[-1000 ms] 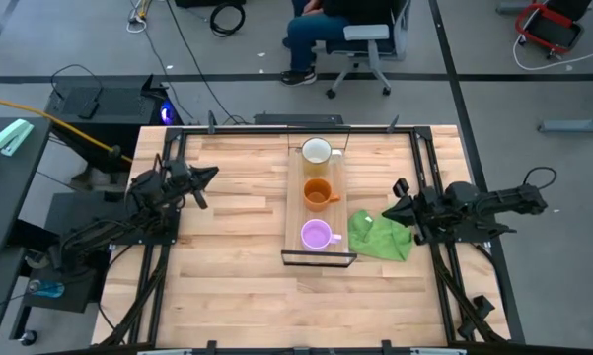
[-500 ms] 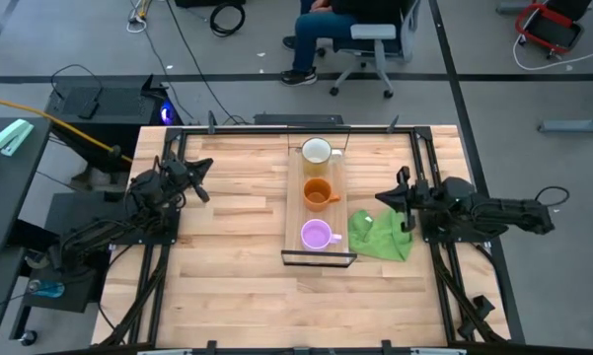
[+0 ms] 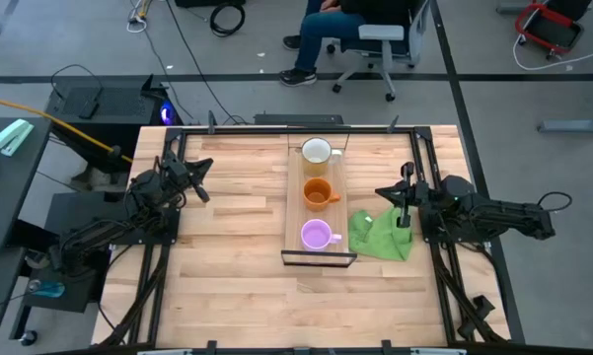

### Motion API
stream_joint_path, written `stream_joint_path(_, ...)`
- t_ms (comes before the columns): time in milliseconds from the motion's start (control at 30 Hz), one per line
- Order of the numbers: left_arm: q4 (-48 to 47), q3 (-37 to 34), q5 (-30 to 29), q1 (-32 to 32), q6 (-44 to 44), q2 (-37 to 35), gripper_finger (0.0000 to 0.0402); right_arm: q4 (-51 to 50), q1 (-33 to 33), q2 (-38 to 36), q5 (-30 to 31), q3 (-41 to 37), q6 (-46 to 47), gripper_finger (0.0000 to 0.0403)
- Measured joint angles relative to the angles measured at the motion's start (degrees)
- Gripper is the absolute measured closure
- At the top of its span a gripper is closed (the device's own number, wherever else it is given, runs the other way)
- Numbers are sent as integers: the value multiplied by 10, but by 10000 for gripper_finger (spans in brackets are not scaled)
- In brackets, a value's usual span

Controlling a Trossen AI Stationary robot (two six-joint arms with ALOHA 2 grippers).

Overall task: Stack small to large cups/mugs on shelf
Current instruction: Return to Home Position

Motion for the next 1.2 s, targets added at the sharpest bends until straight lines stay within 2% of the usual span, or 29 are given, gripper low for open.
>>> stream_joint_path(133, 0, 0, 0, 0, -38, 0, 365, 0, -13, 0, 21, 0, -20, 391)
stream_joint_path(300, 0, 0, 0, 0, -40, 0, 370, -3, -40, 0, 125, 0, 29, 391)
stream_joint_path(367, 0, 0, 0, 0, -40, 0, 373, -3, -52, 0, 148, 0, 39, 391)
stream_joint_path(900, 0, 0, 0, 0, -41, 0, 367, -3, -61, 0, 150, 0, 39, 391)
stream_joint_path(1200, 0, 0, 0, 0, -42, 0, 378, -2, -61, 0, 150, 0, 40, 391)
